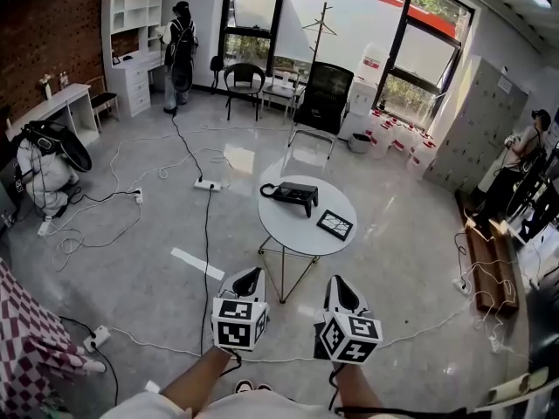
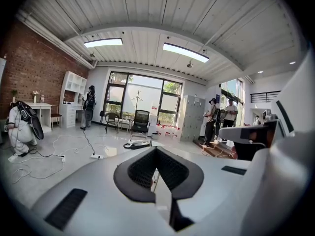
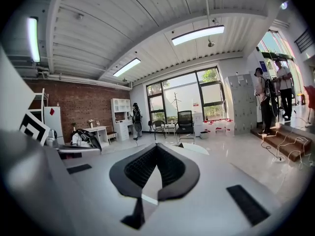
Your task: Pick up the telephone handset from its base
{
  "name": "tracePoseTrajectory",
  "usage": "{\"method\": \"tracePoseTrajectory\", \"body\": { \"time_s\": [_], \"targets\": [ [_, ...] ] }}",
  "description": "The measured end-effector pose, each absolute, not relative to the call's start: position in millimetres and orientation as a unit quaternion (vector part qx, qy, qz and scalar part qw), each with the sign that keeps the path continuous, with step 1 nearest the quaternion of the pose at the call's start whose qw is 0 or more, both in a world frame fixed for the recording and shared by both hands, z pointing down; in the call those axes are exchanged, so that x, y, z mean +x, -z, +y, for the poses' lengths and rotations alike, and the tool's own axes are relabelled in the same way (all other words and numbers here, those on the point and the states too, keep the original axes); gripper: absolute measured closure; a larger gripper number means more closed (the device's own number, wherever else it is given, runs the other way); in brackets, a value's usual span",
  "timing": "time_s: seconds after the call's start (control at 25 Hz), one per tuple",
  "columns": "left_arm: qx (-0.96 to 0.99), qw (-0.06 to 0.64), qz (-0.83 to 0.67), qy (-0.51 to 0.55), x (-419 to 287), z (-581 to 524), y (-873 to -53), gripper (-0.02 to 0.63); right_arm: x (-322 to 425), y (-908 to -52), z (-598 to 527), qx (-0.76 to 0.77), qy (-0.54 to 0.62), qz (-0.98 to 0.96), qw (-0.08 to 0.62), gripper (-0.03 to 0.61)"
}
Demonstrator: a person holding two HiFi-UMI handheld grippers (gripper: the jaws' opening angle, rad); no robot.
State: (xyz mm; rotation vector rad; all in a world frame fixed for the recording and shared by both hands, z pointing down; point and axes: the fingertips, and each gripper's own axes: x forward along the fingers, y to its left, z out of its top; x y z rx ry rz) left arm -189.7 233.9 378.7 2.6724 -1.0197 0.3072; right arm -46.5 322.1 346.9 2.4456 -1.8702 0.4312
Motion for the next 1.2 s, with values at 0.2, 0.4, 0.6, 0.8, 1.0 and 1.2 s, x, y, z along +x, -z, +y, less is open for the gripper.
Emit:
{"method": "tracePoseTrajectory", "body": {
  "time_s": [0.2, 0.4, 0.6, 0.8, 1.0, 1.2],
  "targets": [
    [0.924, 0.125, -0.344, -0.114, -191.6, 236.2, -383.6, 0.606, -44.2, -356.3, 326.4, 0.795, -0.155, -0.586, 0.011, 0.554],
    [0.924, 0.125, -0.34, -0.124, -189.8, 237.3, -388.4, 0.606, -41.6, -368.1, 331.6, 0.798, -0.169, -0.578, 0.015, 0.554],
    [0.924, 0.114, -0.338, -0.134, -180.4, 233.6, -395.2, 0.606, -32.4, -378.3, 327.6, 0.799, -0.177, -0.574, 0.013, 0.554],
    [0.92, 0.121, -0.344, -0.144, -163.3, 215.8, -403.8, 0.606, -10.9, -385.6, 309.2, 0.797, -0.184, -0.575, 0.015, 0.554],
    [0.919, 0.115, -0.353, -0.134, -144.7, 189.7, -396.7, 0.606, 7.1, -380.8, 278.8, 0.793, -0.177, -0.583, 0.006, 0.554],
    [0.917, 0.109, -0.361, -0.128, -130.8, 162.0, -393.1, 0.606, 13.4, -375.7, 239.7, 0.782, -0.17, -0.599, 0.007, 0.554]
  ]
}}
